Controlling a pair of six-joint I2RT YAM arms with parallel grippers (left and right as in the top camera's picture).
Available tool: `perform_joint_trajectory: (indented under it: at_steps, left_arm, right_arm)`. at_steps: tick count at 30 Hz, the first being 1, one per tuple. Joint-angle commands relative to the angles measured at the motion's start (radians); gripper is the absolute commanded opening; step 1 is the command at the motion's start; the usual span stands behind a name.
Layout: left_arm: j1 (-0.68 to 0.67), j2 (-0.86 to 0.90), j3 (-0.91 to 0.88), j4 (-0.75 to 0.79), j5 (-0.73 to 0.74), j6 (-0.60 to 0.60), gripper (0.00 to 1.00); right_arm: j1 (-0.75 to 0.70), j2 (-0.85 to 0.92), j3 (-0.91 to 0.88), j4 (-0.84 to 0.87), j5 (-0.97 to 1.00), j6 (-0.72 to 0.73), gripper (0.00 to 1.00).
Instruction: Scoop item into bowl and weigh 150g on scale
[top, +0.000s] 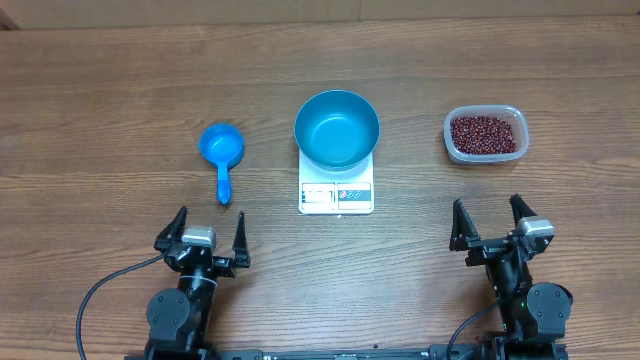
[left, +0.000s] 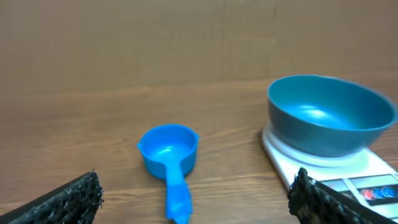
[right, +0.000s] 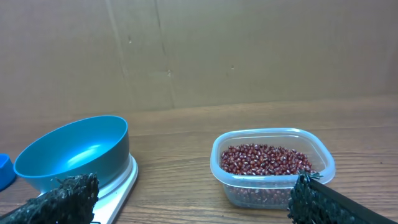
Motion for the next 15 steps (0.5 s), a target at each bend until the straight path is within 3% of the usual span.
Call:
perform_joint_trajectory:
  at_steps: [1, 8, 15]
  left_arm:
    - [0.006, -0.01, 0.101, -0.093, 0.08, -0.117, 0.99]
    - [0.006, 0.073, 0.469, -0.4, 0.085, -0.259, 1.0]
    - [0.006, 0.453, 1.021, -0.793, 0.093, -0.259, 1.0]
  right_arm:
    - [-0.006, -0.008, -0.01, 0.005, 0.003, -0.001, 1.0]
    - [-0.006, -0.008, -0.01, 0.005, 0.003, 0.0, 1.0]
    - [-0.006, -0.008, -0.01, 0.005, 0.003, -0.001, 1.0]
